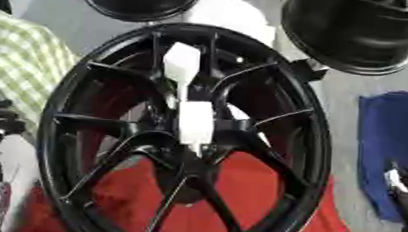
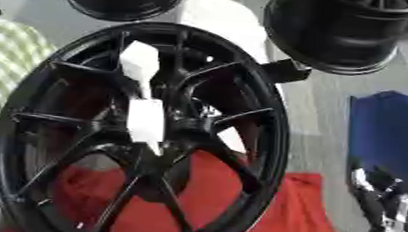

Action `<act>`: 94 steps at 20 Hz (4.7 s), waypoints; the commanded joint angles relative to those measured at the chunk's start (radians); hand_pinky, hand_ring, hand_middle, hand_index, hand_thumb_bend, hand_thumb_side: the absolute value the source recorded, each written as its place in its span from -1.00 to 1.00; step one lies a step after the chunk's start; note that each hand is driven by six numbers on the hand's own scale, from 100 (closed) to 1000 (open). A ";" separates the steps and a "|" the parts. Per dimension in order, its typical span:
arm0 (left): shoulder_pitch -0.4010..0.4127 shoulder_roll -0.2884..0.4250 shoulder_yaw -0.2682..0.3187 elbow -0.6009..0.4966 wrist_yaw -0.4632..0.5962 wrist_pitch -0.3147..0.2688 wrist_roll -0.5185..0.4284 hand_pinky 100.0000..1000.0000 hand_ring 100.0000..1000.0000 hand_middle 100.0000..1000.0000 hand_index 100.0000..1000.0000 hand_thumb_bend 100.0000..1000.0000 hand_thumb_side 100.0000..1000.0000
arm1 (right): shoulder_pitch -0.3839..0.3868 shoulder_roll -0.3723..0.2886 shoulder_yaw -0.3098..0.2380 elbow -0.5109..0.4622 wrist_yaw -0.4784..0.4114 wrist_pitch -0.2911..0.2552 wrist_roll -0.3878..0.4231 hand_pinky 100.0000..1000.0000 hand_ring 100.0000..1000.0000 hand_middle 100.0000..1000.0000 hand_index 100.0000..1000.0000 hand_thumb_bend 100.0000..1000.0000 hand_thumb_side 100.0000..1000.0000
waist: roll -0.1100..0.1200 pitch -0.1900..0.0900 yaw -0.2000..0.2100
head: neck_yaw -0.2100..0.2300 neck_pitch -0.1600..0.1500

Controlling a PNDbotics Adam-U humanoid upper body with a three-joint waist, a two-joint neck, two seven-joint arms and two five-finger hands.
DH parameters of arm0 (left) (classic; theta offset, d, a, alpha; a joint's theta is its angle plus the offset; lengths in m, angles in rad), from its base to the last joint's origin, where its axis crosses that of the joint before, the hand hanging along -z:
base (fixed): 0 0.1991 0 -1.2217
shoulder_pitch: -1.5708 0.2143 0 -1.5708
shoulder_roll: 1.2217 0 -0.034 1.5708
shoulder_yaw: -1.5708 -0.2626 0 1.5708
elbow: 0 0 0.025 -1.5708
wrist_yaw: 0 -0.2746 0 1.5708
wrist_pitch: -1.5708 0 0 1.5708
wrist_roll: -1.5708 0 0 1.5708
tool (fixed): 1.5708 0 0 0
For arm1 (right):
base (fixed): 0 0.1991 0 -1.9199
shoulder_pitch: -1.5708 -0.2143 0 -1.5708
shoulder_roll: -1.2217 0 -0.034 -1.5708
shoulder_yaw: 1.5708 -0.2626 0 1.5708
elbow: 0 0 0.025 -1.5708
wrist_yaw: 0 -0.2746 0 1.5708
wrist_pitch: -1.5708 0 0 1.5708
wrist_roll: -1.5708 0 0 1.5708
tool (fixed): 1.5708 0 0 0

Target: Pull the pin out of the wheel hub.

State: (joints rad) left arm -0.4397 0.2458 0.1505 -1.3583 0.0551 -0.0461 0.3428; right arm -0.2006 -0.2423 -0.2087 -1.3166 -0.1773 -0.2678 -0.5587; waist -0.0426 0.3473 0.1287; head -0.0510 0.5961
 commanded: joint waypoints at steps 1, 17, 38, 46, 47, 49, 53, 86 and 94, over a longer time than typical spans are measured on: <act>-0.012 0.017 -0.003 -0.020 -0.005 -0.001 -0.003 0.03 -0.13 -0.18 0.26 -1.00 0.86 | -0.001 -0.023 -0.007 -0.015 -0.018 -0.018 -0.052 0.04 0.28 0.11 0.26 -0.20 -0.43 | 0.002 -0.013 -0.002 | 0.003 -0.013; -0.112 0.113 -0.029 -0.168 -0.083 -0.022 -0.051 0.06 -0.08 -0.12 0.31 -1.00 0.52 | 0.005 0.000 -0.024 -0.056 -0.005 -0.016 -0.091 0.04 0.27 0.10 0.26 -0.18 -0.45 | -0.002 0.014 -0.008 | -0.052 0.012; -0.760 0.617 -0.337 -0.384 -0.247 0.065 -0.816 0.39 0.23 0.21 0.53 -0.80 -0.34 | 0.043 -0.008 -0.067 -0.147 0.053 0.014 -0.097 0.06 0.30 0.13 0.27 -0.08 -0.51 | 0.044 0.040 -0.003 | -0.046 -0.028; -0.914 0.551 -0.429 -0.322 -0.330 0.025 -1.131 0.53 0.38 0.37 0.62 -0.61 -0.23 | 0.053 -0.011 -0.078 -0.165 0.078 0.033 -0.090 0.05 0.29 0.12 0.27 -0.06 -0.53 | 0.055 0.046 -0.002 | -0.057 -0.034; -0.923 0.545 -0.431 -0.316 -0.336 0.021 -1.149 0.53 0.38 0.37 0.62 -0.61 -0.23 | 0.054 -0.012 -0.079 -0.166 0.079 0.034 -0.092 0.05 0.29 0.12 0.27 -0.06 -0.53 | 0.056 0.046 -0.002 | -0.058 -0.034; -0.933 0.538 -0.434 -0.312 -0.339 0.013 -1.167 0.60 0.46 0.44 0.66 -0.49 -0.16 | 0.055 -0.014 -0.078 -0.168 0.081 0.035 -0.093 0.05 0.28 0.11 0.26 -0.07 -0.53 | 0.060 0.049 -0.006 | -0.061 -0.035; -1.006 0.479 -0.517 -0.270 -0.358 -0.024 -1.225 0.66 0.53 0.50 0.69 -0.42 -0.08 | 0.060 -0.021 -0.074 -0.173 0.088 0.040 -0.091 0.05 0.28 0.11 0.26 -0.07 -0.52 | 0.071 0.056 -0.021 | -0.068 -0.041; -1.026 0.385 -0.680 -0.055 -0.354 -0.146 -1.250 0.69 0.56 0.42 0.63 0.36 0.20 | 0.055 -0.027 -0.054 -0.163 0.079 0.042 -0.076 0.04 0.26 0.10 0.26 -0.08 -0.53 | 0.069 0.047 -0.035 | -0.070 -0.032; -0.988 0.389 -0.690 -0.029 -0.385 -0.158 -1.250 0.66 0.56 0.47 0.64 0.29 0.07 | 0.051 -0.024 -0.054 -0.165 0.076 0.042 -0.079 0.04 0.26 0.10 0.26 -0.08 -0.53 | 0.064 0.050 -0.040 | -0.067 -0.028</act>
State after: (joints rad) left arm -1.4134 0.6073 -0.5457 -1.3871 -0.3217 -0.1923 -0.9013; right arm -0.1458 -0.2426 -0.2631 -1.4648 -0.0993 -0.2246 -0.6354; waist 0.0235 0.4206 0.0900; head -0.1176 0.5696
